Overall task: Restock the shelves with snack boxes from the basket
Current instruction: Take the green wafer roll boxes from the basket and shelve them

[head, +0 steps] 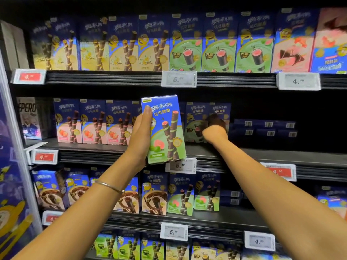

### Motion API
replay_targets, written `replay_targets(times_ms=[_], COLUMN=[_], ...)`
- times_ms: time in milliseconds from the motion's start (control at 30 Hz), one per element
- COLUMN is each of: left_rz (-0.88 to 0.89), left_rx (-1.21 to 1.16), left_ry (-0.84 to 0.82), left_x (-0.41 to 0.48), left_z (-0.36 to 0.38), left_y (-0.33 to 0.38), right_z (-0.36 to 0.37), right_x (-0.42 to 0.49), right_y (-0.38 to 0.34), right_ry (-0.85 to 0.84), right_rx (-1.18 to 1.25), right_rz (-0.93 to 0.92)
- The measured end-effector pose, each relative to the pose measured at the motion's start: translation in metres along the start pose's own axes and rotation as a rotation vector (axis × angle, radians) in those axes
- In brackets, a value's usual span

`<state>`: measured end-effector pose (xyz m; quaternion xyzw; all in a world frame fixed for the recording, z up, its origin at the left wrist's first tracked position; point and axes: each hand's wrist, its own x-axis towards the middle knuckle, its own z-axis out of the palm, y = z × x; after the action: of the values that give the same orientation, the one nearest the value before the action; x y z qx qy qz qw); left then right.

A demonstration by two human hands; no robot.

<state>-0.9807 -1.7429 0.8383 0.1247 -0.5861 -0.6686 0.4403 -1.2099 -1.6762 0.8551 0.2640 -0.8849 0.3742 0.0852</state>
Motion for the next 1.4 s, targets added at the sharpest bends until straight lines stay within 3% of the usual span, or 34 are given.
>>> replay_targets(times_ms=[300,367,467,600,667,733,833,1000,1267,1400], left_rz=[0.036,0.044,0.065,0.083,0.098,0.118,0.113,0.091,0.138,0.167], left_rx=[0.031,0.020,0.009,0.011,0.021,0.004,-0.045,-0.080,0.141,0.159], left_ry=[0.021,0.033,0.059,0.088,0.102,0.105,0.106,0.073,0.205,0.237], left_x=[-0.002,-0.002,0.000,0.005,0.006,0.007,0.008,0.007,0.024,0.028], left_z=[0.001,0.004,0.012,0.028,0.036,0.044,0.052,0.064,0.061,0.059], left_y=[0.001,-0.001,-0.005,-0.011,-0.013,-0.015,-0.017,-0.019,-0.036,-0.038], right_z=[-0.003,-0.008,-0.014,-0.027,-0.033,-0.035,-0.033,-0.039,-0.055,-0.066], right_x=[-0.005,-0.015,-0.039,-0.083,-0.103,-0.115,-0.118,-0.113,-0.106,-0.095], right_y=[0.005,0.008,0.003,-0.007,-0.007,-0.003,0.003,0.012,0.030,0.039], right_ry=[0.003,0.098,0.194,-0.077,-0.216,-0.245,-0.170,-0.109,-0.195,-0.142], right_rx=[0.060,0.209,0.623,0.965,0.970,0.929,0.797,0.794,0.925,0.988], right_rz=[0.057,0.083,0.001,-0.194,-0.275,-0.336,-0.380,-0.394,-0.290,-0.208])
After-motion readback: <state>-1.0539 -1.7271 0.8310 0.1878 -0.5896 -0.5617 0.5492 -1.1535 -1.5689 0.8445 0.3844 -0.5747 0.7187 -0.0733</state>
